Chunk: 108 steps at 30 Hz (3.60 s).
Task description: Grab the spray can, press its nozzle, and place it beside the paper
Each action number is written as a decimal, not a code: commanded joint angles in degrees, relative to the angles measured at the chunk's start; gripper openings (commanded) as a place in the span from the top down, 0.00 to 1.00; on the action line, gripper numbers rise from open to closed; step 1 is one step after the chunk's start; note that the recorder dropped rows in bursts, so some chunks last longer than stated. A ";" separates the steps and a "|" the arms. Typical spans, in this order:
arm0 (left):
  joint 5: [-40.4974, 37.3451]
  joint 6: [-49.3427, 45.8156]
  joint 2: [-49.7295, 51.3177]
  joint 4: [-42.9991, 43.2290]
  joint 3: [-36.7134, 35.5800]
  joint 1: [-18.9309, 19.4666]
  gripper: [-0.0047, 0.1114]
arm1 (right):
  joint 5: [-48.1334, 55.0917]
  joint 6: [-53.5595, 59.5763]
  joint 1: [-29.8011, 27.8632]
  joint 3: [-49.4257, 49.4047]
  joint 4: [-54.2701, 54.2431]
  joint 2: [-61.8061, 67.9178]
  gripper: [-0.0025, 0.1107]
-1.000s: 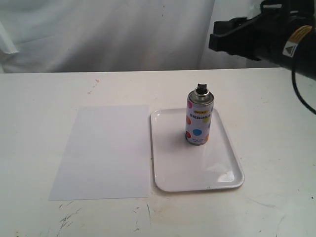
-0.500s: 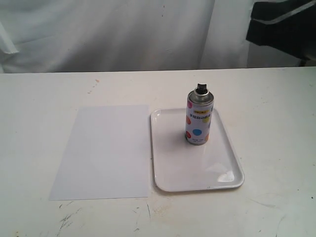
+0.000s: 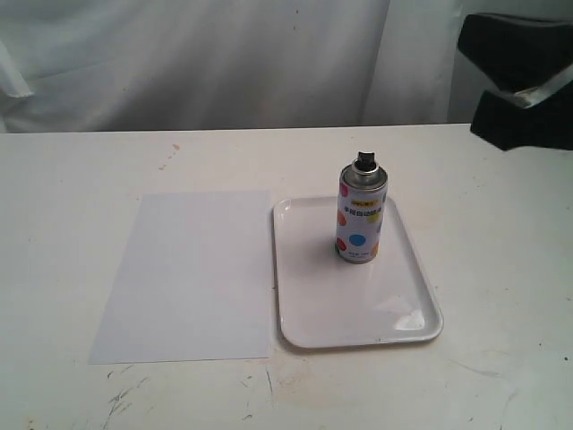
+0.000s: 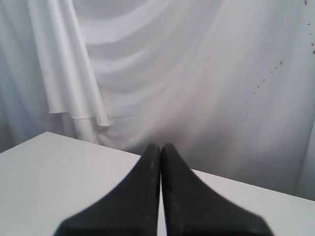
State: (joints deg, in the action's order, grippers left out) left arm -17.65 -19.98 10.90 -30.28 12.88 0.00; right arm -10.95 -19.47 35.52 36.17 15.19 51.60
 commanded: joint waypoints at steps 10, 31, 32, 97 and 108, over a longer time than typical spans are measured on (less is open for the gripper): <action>5.81 0.68 -0.17 13.70 -6.82 0.07 0.96 | 4.86 0.48 1.50 -0.32 0.73 -0.27 0.98; 5.43 0.44 -0.17 13.70 -7.36 0.07 0.96 | 6.83 -3.77 1.50 -0.32 0.26 -0.27 0.98; 5.43 0.44 -0.17 13.70 -7.36 0.07 0.96 | 6.83 -3.77 1.50 -0.32 0.26 -0.27 0.98; 5.43 0.47 -0.17 13.70 -7.36 0.07 0.96 | 27.50 26.69 -33.48 -26.09 -28.69 -45.26 0.98; 5.43 0.47 -0.17 13.70 -7.36 0.07 0.96 | 26.79 24.84 -33.48 -31.35 -28.88 -47.15 0.98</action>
State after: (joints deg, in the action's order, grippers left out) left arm -12.58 -19.98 10.90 -16.54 5.59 0.00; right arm 16.73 4.86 2.34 5.10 -13.43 4.82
